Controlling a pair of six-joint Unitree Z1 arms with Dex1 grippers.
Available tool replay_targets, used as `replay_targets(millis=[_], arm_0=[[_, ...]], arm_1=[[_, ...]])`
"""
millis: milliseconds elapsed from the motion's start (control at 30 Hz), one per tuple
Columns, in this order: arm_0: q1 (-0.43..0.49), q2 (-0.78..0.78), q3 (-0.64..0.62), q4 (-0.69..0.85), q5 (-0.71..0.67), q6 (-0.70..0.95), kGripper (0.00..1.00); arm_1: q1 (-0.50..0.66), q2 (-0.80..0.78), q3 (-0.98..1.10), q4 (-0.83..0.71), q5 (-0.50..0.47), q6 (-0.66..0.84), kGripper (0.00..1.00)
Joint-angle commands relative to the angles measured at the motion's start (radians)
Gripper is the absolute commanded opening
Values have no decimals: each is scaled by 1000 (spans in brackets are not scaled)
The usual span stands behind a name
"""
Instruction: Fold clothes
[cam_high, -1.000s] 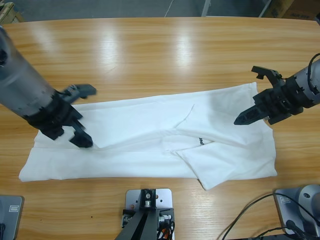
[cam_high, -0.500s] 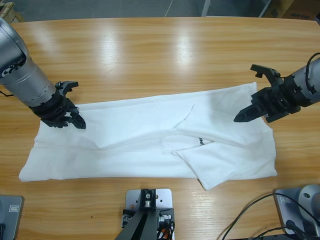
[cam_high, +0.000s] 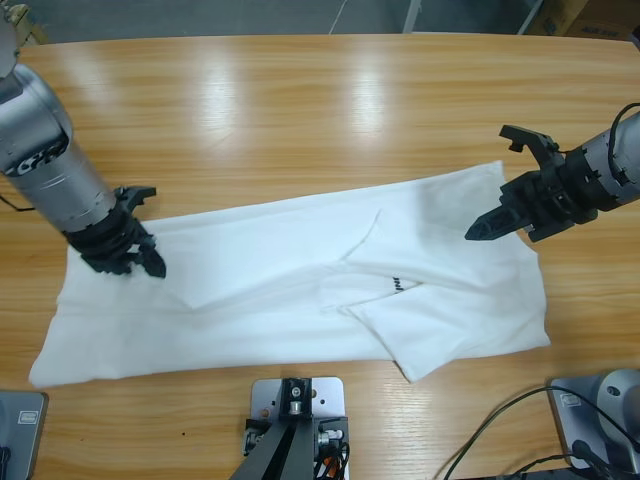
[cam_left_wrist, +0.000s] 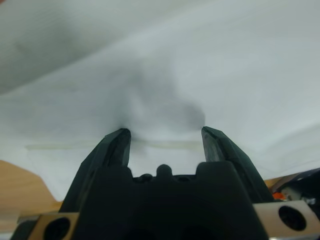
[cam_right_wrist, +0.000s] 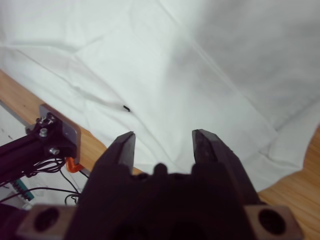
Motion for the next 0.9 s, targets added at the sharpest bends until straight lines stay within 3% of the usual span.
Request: replay_targets(millis=[33,100,567,700,833,900], arm_0=[[7,-66,70,57,-11,-7,568],[4,-83,78,66,-12,-7,568],[-20,-165,122,143,-182,-84,586],[-63,-236,197,151,-223,-117,593],[-68,-253,155,202,-247,-133,595],[-68,-254,124,194,-196,-128,596]], arm_1=[[12,7,40,-13,-17,12,464],[12,2,47,-13,-17,12,503],[12,-28,78,-22,-18,17,503],[12,-32,98,-33,-17,18,503],[12,-41,107,-38,-17,22,503],[12,-49,110,-38,-17,25,504]])
